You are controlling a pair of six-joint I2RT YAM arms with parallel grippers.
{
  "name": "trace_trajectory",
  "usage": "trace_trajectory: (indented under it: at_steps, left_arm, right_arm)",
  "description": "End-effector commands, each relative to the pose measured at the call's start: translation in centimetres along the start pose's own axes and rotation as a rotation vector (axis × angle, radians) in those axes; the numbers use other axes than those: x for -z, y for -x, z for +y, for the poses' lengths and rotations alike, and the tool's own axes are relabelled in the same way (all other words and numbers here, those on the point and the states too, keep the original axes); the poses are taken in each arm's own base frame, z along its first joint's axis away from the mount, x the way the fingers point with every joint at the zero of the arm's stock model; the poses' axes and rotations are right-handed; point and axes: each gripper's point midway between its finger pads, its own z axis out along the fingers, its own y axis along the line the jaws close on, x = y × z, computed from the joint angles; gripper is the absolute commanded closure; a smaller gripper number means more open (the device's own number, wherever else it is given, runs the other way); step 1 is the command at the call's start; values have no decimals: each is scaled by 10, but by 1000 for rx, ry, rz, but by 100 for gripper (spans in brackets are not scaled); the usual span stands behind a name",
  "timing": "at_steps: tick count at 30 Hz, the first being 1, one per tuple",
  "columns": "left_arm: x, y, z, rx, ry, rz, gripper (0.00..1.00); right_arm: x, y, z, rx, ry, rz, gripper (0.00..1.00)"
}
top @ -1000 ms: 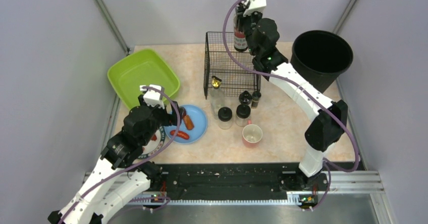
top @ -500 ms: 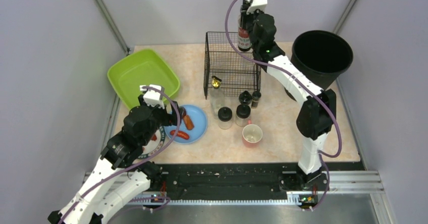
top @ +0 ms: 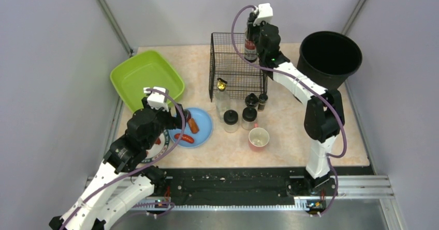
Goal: Clear the kitchen counter
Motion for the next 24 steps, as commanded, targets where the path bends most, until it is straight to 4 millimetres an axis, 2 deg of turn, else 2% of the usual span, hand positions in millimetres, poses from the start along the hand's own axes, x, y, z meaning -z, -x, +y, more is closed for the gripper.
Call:
trace_trajectory:
  at_steps: [1, 15, 24]
  left_arm:
    - [-2, 4, 2, -4, 14, -19, 9]
    - [-3, 4, 2, -3, 11, -17, 9]
    - [-3, 4, 1, -2, 6, -17, 9]
  right_arm:
    - [8, 79, -15, -91, -19, -239, 100]
    - [14, 39, -27, -93, -54, -172, 100]
    - [15, 18, -27, -101, -53, -136, 100]
